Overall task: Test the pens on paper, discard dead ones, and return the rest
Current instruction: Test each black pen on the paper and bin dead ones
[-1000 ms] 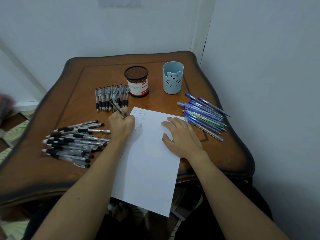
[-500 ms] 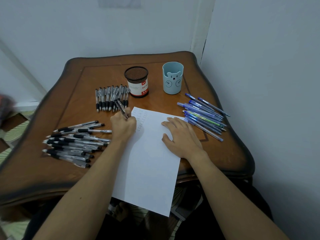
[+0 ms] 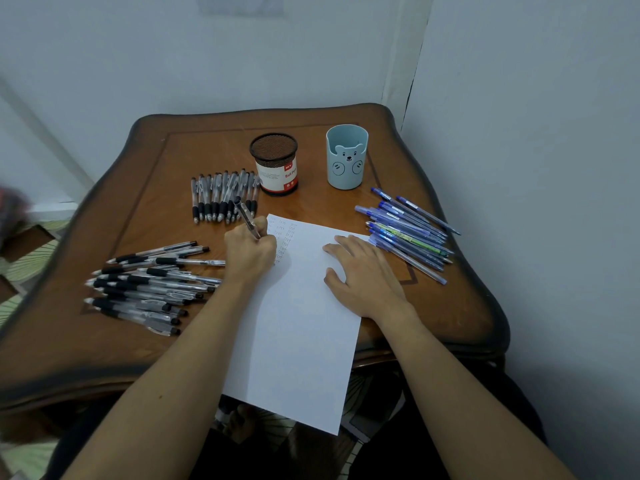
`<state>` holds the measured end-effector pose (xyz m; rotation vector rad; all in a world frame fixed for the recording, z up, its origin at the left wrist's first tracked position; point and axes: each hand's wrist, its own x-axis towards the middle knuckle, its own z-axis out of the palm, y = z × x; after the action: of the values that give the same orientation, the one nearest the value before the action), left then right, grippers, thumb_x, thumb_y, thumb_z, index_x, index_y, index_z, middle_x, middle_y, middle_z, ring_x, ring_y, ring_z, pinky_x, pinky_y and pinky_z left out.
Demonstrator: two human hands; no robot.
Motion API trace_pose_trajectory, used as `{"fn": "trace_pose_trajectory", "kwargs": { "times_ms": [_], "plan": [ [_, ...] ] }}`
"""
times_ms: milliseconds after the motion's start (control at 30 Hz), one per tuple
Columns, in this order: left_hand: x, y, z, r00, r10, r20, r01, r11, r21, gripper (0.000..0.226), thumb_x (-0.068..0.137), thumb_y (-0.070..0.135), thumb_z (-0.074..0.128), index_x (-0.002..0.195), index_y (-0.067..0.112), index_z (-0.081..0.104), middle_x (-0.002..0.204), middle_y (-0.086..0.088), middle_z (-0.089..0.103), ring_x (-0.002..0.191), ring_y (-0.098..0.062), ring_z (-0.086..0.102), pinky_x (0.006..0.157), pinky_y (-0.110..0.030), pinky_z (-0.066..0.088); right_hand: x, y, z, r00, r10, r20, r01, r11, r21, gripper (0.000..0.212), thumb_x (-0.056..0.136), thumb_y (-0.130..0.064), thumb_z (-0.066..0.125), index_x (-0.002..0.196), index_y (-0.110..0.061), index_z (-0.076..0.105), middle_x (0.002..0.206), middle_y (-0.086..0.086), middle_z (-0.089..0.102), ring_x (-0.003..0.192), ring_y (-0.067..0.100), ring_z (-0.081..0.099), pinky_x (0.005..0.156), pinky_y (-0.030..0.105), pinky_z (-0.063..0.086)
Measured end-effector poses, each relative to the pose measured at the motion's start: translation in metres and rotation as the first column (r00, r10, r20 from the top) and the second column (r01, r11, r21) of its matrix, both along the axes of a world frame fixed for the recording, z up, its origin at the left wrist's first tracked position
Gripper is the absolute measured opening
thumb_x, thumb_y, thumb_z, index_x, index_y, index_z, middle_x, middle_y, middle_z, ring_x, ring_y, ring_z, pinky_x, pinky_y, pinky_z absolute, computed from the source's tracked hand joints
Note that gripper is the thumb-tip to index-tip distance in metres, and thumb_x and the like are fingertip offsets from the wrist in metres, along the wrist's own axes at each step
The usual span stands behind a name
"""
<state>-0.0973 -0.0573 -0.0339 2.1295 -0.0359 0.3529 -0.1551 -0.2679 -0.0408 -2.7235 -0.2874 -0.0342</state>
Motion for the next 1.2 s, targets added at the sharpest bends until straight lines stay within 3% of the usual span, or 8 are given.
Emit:
{"fn": "trace_pose_trajectory", "kwargs": {
  "times_ms": [67, 200, 367, 767, 967, 1033, 1100, 1200],
  "plan": [
    [0.000, 0.000, 0.000, 1.000, 0.000, -0.005, 0.000, 1.000, 0.013, 0.013, 0.063, 0.008, 0.038, 0.057, 0.016, 0.029, 0.055, -0.002, 0.028, 0.055, -0.021, 0.029, 0.048, -0.043, 0.036, 0.000, 0.000, 0.000, 1.000, -0.002, -0.002, 0.002, 1.000, -0.003, 0.050, 0.101, -0.046, 0.043, 0.149, -0.032, 0.039, 0.161, -0.006, 0.030, 0.150, 0.014, 0.021, 0.122, 0.037, 0.013],
    [-0.001, -0.002, 0.003, 1.000, -0.011, -0.016, 0.011, 1.000, -0.007, 0.011, 0.061, 0.009, 0.038, 0.057, 0.016, 0.030, 0.053, 0.000, 0.029, 0.053, -0.020, 0.027, 0.053, -0.032, 0.026, 0.000, 0.000, -0.001, 1.000, -0.003, 0.004, 0.003, 1.000, 0.002, 0.050, 0.101, -0.046, 0.044, 0.149, -0.032, 0.040, 0.160, -0.005, 0.031, 0.150, 0.014, 0.022, 0.122, 0.036, 0.014],
    [0.005, 0.001, -0.006, 0.999, -0.026, -0.027, 0.025, 0.999, -0.020, 0.007, 0.060, 0.008, 0.039, 0.060, 0.005, 0.033, 0.057, -0.005, 0.029, 0.056, -0.020, 0.028, 0.053, -0.035, 0.026, 0.001, 0.000, -0.001, 1.000, -0.002, 0.017, 0.001, 1.000, 0.007, 0.049, 0.100, -0.045, 0.045, 0.147, -0.032, 0.042, 0.159, -0.006, 0.034, 0.148, 0.013, 0.024, 0.121, 0.036, 0.015],
    [-0.001, -0.002, 0.003, 0.999, -0.035, -0.012, 0.035, 0.999, -0.022, 0.013, 0.064, 0.003, 0.041, 0.058, 0.011, 0.033, 0.056, -0.003, 0.029, 0.056, -0.020, 0.027, 0.054, -0.034, 0.025, 0.000, 0.000, 0.001, 1.000, 0.002, 0.019, -0.002, 1.000, 0.005, 0.049, 0.100, -0.045, 0.045, 0.148, -0.031, 0.041, 0.159, -0.005, 0.034, 0.148, 0.014, 0.024, 0.121, 0.036, 0.015],
    [-0.002, -0.004, 0.011, 0.994, 0.048, -0.100, -0.071, 0.967, -0.244, 0.025, 0.077, -0.013, 0.050, 0.074, 0.012, 0.051, 0.071, -0.003, 0.052, 0.055, 0.004, 0.047, 0.056, -0.017, 0.042, -0.001, 0.000, 0.001, 1.000, 0.000, 0.023, 0.000, 1.000, 0.011, 0.049, 0.100, -0.045, 0.044, 0.147, -0.031, 0.042, 0.158, -0.005, 0.035, 0.148, 0.013, 0.025, 0.121, 0.036, 0.015],
    [-0.003, -0.006, 0.011, 0.995, 0.042, -0.088, -0.068, 0.947, -0.313, 0.025, 0.085, -0.008, 0.053, 0.091, 0.016, 0.050, 0.079, 0.004, 0.049, 0.059, 0.005, 0.048, 0.063, -0.018, 0.043, 0.000, 0.000, 0.000, 1.000, 0.002, 0.025, -0.002, 1.000, 0.006, 0.049, 0.100, -0.045, 0.044, 0.147, -0.031, 0.041, 0.158, -0.006, 0.034, 0.148, 0.013, 0.024, 0.121, 0.036, 0.015],
    [-0.003, -0.006, 0.008, 0.997, 0.031, -0.067, -0.049, 0.954, -0.295, 0.011, 0.100, 0.014, 0.055, 0.106, 0.017, 0.046, 0.080, 0.007, 0.045, 0.061, 0.003, 0.046, 0.063, -0.020, 0.041, 0.000, 0.000, 0.000, 1.000, 0.000, 0.027, 0.000, 1.000, 0.003, 0.049, 0.100, -0.045, 0.044, 0.147, -0.031, 0.041, 0.158, -0.006, 0.034, 0.148, 0.013, 0.024, 0.121, 0.036, 0.015],
    [0.000, -0.004, 0.005, 0.996, 0.031, -0.086, -0.048, 0.980, -0.195, 0.039, 0.103, 0.052, 0.046, 0.111, 0.014, 0.051, 0.079, 0.001, 0.049, 0.069, -0.011, 0.044, 0.065, -0.032, 0.039, 0.000, 0.000, 0.000, 1.000, -0.004, 0.029, 0.004, 1.000, 0.004, 0.049, 0.100, -0.045, 0.045, 0.147, -0.031, 0.042, 0.158, -0.006, 0.035, 0.148, 0.013, 0.025, 0.121, 0.036, 0.015]
  ]
}}
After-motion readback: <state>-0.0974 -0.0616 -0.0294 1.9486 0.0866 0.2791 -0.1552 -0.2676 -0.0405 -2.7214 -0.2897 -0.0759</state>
